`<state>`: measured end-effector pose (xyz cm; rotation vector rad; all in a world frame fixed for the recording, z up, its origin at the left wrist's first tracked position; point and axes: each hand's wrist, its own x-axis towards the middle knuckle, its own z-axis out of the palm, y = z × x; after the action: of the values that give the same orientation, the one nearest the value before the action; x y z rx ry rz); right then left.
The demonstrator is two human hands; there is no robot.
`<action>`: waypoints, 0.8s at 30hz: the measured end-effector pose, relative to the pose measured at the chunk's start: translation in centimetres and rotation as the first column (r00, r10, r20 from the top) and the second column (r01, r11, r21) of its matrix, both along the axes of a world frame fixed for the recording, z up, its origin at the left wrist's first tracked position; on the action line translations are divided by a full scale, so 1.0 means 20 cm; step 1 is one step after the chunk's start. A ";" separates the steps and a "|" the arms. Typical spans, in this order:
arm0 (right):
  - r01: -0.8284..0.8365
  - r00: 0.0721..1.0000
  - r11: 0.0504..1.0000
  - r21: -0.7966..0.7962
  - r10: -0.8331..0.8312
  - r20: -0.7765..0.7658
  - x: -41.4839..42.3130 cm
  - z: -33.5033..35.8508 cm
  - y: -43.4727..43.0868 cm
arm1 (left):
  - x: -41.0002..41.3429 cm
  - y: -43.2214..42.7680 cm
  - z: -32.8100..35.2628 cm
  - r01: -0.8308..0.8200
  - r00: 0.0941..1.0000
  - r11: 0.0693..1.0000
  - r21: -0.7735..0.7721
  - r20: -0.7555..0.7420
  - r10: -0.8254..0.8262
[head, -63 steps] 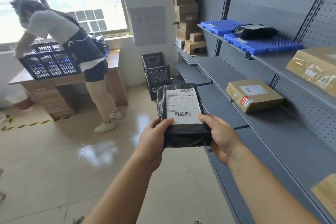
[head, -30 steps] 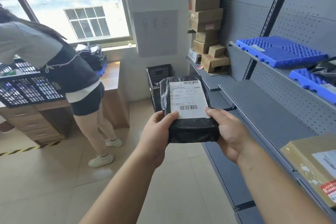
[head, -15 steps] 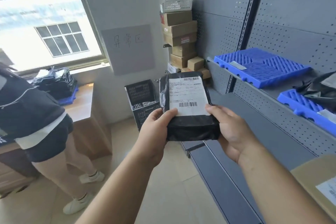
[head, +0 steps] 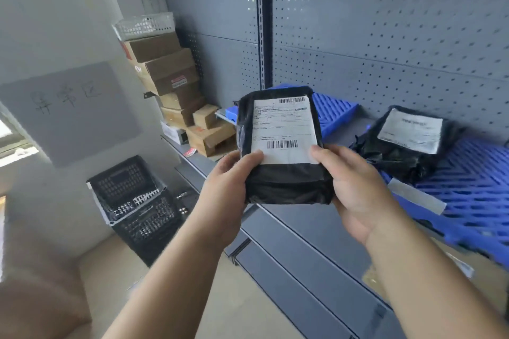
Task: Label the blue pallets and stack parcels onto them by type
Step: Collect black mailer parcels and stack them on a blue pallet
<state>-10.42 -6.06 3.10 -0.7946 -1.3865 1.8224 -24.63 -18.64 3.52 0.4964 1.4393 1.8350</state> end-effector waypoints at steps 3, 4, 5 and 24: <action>0.114 0.993 0.993 0.042 -0.115 0.032 0.05 0.03 0.11 | -0.02 0.21 0.02 0.125 0.992 0.992 0.021 0.030 -0.126; 0.147 0.988 0.987 0.056 -0.150 0.042 0.06 0.05 0.14 | -0.04 0.28 0.02 0.161 0.986 0.987 0.027 0.033 -0.162; 0.182 0.981 0.981 0.072 -0.186 0.054 0.08 0.07 0.17 | -0.05 0.36 0.02 0.201 0.979 0.979 0.027 0.021 -0.202; 0.753 0.646 0.649 0.111 -0.761 0.061 0.58 0.15 0.31 | 0.31 1.09 0.14 0.722 0.583 0.671 -0.169 -0.374 -0.721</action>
<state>1.22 0.07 6.08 -1.2172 -0.9333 1.0576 -18.34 3.20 6.38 1.3289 1.2028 1.0783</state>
